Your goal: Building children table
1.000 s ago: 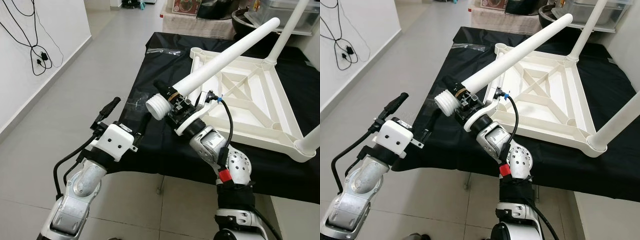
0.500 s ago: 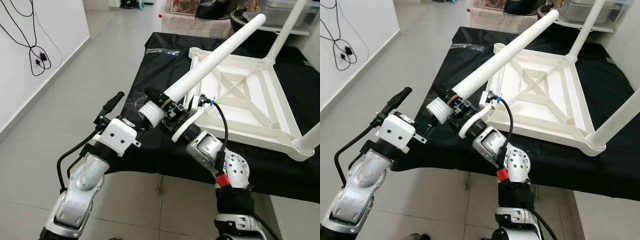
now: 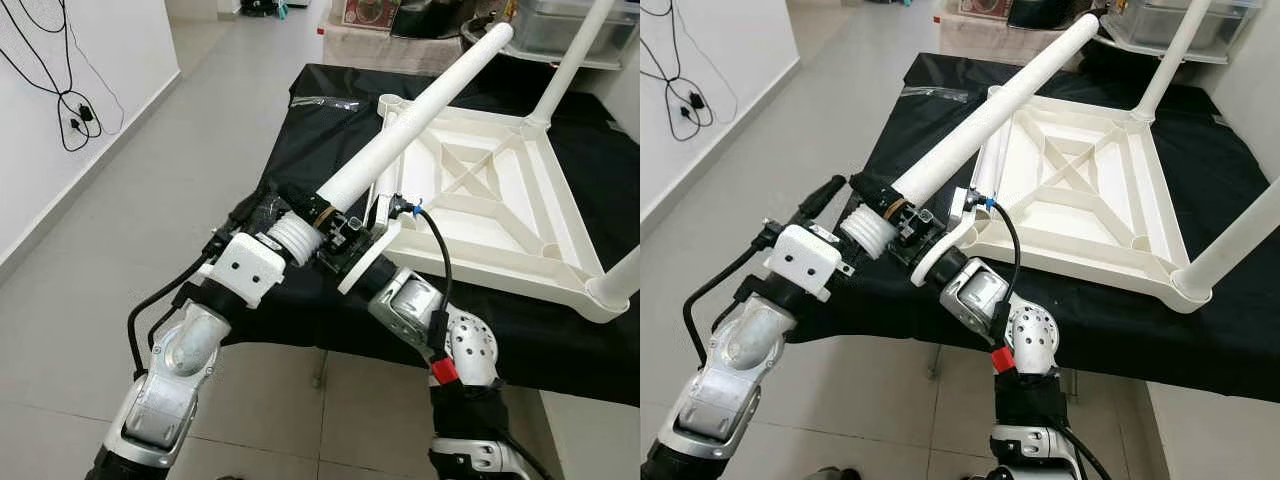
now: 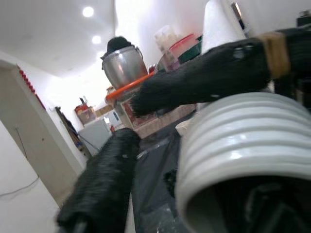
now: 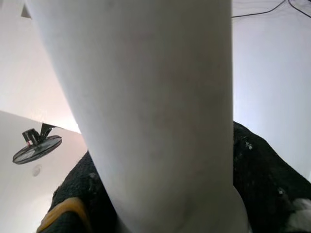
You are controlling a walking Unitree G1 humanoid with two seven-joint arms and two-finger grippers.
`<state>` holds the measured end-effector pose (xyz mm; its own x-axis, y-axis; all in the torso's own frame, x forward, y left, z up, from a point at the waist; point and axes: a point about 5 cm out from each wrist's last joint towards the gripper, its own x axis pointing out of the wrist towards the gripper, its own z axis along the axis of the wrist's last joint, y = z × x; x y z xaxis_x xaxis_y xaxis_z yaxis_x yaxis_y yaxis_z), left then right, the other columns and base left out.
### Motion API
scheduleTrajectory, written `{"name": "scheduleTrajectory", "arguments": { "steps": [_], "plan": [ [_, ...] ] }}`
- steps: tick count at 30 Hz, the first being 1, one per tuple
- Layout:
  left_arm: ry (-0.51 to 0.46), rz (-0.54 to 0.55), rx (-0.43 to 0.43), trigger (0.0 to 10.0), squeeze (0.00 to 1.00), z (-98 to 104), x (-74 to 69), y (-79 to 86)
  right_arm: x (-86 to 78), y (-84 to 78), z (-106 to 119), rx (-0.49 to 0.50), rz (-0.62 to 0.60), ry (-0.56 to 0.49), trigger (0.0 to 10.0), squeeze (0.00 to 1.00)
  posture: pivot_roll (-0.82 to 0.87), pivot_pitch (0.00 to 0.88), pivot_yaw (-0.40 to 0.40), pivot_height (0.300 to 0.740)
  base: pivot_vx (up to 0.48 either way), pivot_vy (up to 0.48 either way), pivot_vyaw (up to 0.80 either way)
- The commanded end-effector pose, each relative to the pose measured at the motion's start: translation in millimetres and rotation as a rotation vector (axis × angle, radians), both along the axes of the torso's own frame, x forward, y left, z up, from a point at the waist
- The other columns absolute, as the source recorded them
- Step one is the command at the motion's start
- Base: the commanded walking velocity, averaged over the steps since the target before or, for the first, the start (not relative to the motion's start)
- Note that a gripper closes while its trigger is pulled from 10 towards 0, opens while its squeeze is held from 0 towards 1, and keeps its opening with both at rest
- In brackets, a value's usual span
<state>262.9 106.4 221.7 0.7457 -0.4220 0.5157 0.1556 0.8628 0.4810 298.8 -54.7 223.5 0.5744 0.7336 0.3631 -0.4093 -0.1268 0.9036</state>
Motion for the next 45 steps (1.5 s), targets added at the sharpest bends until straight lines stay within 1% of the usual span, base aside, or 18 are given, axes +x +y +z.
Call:
{"name": "scheduleTrajectory", "arguments": {
  "steps": [1, 14, 16, 17, 21, 24, 25, 27, 28, 29, 30, 31, 32, 38, 41, 42, 45],
  "plan": [
    [0.017, 0.06, -0.009, 0.0, 0.0, -2.8, 5.4, 7.2, -10.9, 13.5, 6.0, 0.145, 0.056, 0.006, 0.0, 0.0, 0.08, 0.118, -0.062, 0.74, 0.0, 0.0, 0.0],
    [0.006, 0.058, -0.006, 0.0, 0.0, -3.9, 5.3, 4.8, -11.5, 10.7, 13.2, 0.167, 0.04, -0.017, 0.0, 0.0, 0.07, 0.099, -0.06, 0.74, 0.0, 0.0, 0.0],
    [0.013, 0.055, 0.003, 0.0, 0.0, -4.5, 5.4, 4.0, -10.9, 10.7, 13.3, 0.156, 0.032, -0.021, 0.0, 0.0, 0.08, 0.095, -0.061, 0.74, 0.0, 0.0, 0.0],
    [0.016, 0.057, 0.009, 10.0, 0.0, -4.8, 5.1, 4.1, -7.4, 10.4, 10.7, 0.132, 0.006, -0.01, 10.0, 0.0, 0.08, 0.094, -0.06, 0.74, 0.0, 0.0, 0.0],
    [0.024, 0.057, 0.018, 10.0, 0.0, -5.9, 3.7, 5.1, -0.9, 8.1, 5.1, 0.085, -0.046, 0.007, 10.0, 0.0, 0.08, 0.09, -0.058, 0.74, 0.0, 0.0, 0.0],
    [0.025, 0.055, 0.019, 10.0, 0.0, -6.2, 3.1, 5.2, -0.3, 7.3, 4.8, 0.081, -0.052, 0.004, 10.0, 0.0, 0.08, 0.09, -0.058, 0.74, 0.0, 0.0, 0.0],
    [0.027, 0.051, 0.024, 10.0, 0.0, -6.8, 2.3, 5.1, -0.2, 6.6, 4.7, 0.076, -0.056, -0.003, 10.0, 0.65, 0.08, 0.089, -0.057, 0.74, 0.0, 0.0, 0.0],
    [0.027, 0.049, 0.028, 10.0, 0.0, -7.1, 1.8, 4.9, -0.3, 6.2, 4.8, 0.074, -0.057, -0.008, 10.0, 0.65, 0.08, 0.089, -0.057, 0.74, 0.0, 0.0, 0.0],
    [0.03, 0.043, 0.035, 10.0, 0.0, -8.0, 0.3, 5.1, -0.5, 5.8, 4.6, 0.064, -0.058, -0.014, 10.0, 1.0, 0.08, 0.086, -0.057, 0.74, 0.0, 0.0, 0.0],
    [0.033, 0.036, 0.04, 10.0, 0.0, -8.7, -0.9, 5.2, -0.7, 5.5, 4.5, 0.055, -0.059, -0.019, 10.0, 1.0, 0.08, 0.086, -0.057, 0.74, 0.0, 0.0, 0.0],
    [0.036, 0.03, 0.045, 10.0, 0.0, -9.6, -2.4, 5.3, -0.3, 5.4, 4.1, 0.046, -0.061, -0.017, 10.0, 0.74, 0.08, 0.09, -0.059, 0.74, 0.0, 0.0, 0.0],
    [0.036, 0.03, 0.045, 10.0, 0.0, -9.6, -2.4, 5.3, -0.3, 5.4, 4.1, 0.046, -0.061, -0.017, 10.0, 0.74, 0.08, 0.09, -0.059, 0.74, 0.0, 0.0, 0.0],
    [0.046, 0.013, 0.055, 10.0, 0.0, -11.3, -5.2, 4.7, 0.3, 5.6, 4.6, 0.044, -0.061, -0.02, 10.0, 0.0, 0.08, 0.093, -0.056, 0.74, 0.0, 0.0, 0.0],
    [0.06, -0.021, 0.071, 10.0, 0.0, -13.9, -9.8, 1.9, 1.5, 5.9, 4.5, 0.031, -0.059, -0.023, 10.0, 0.0, 0.09, 0.099, -0.057, 0.74, 0.0, 0.0, 0.0],
    [0.104, -0.097, 0.102, 10.0, 0.0, -19.7, -18.5, -4.7, 4.6, 6.6, 4.3, 0.005, -0.048, -0.03, 10.0, 0.0, 0.09, 0.101, -0.06, 0.74, 0.0, 0.0, 0.0],
    [0.104, -0.097, 0.102, 10.0, 0.0, -19.7, -18.5, -4.7, 4.6, 6.6, 4.3, 0.005, -0.048, -0.03, 10.0, 0.0, 0.09, 0.101, -0.06, 0.74, 0.0, 0.0, 0.0],
    [0.124, -0.143, 0.125, 10.0, 0.0, -23.7, -23.5, -9.4, 6.4, 6.5, 5.0, -0.005, -0.031, -0.037, 10.0, 0.0, 0.09, 0.109, -0.062, 0.74, 0.0, 0.0, 0.0]
  ]
}}
